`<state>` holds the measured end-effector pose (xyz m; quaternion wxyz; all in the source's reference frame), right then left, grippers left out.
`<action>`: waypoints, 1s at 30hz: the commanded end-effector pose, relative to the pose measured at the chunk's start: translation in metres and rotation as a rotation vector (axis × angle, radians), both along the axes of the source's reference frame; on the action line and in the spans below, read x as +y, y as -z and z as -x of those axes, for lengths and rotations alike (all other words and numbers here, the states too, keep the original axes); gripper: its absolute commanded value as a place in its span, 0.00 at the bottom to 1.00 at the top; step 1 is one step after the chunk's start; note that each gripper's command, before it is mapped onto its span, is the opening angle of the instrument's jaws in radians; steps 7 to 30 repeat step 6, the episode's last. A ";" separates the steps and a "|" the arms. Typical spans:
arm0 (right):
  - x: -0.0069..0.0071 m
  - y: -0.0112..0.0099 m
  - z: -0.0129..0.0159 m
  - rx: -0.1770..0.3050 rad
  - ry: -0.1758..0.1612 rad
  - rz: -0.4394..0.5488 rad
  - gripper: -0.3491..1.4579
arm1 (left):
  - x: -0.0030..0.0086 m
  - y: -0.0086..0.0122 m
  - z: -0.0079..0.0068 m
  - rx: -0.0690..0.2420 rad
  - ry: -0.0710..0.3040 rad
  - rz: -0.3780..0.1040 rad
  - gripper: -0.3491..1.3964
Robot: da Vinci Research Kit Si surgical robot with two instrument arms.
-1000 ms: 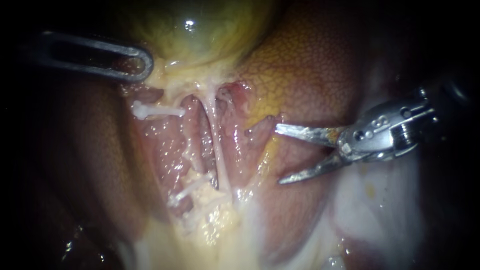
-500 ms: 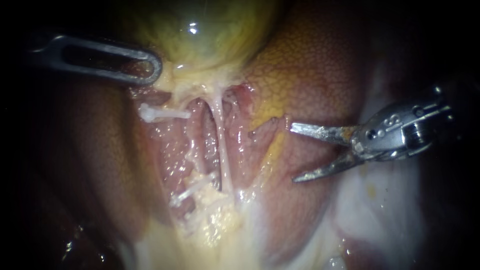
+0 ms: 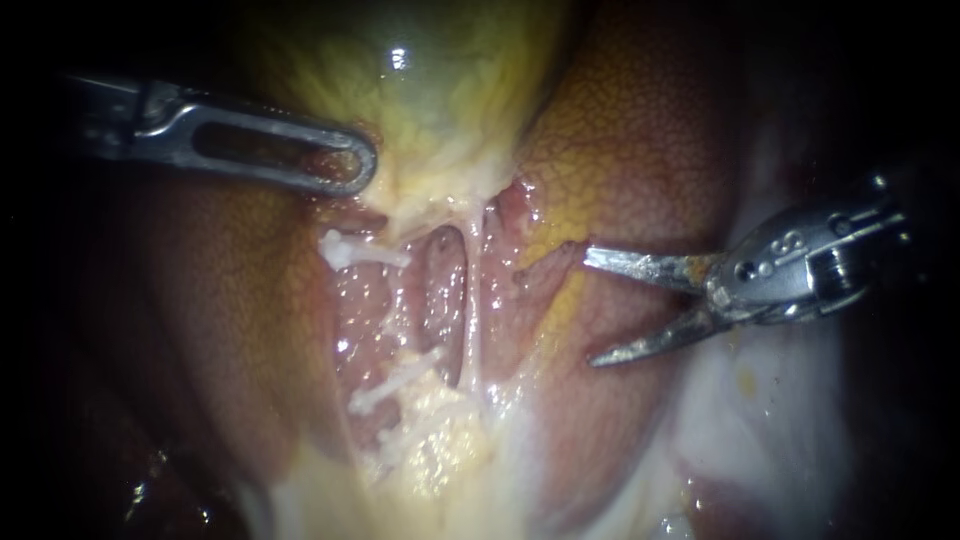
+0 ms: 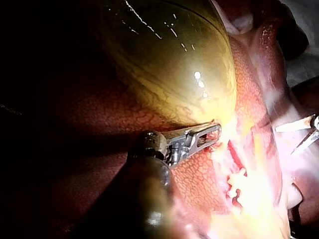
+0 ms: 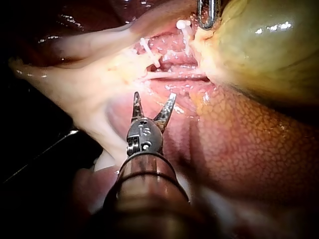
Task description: Go back from the cut left tube
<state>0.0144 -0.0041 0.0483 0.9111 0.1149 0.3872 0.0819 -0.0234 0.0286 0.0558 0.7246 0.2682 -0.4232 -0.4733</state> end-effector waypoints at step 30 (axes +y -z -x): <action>0.0000 0.0000 -0.0002 -0.003 0.002 0.000 0.98 | 0.0000 0.0000 0.0000 0.000 0.000 -0.001 0.00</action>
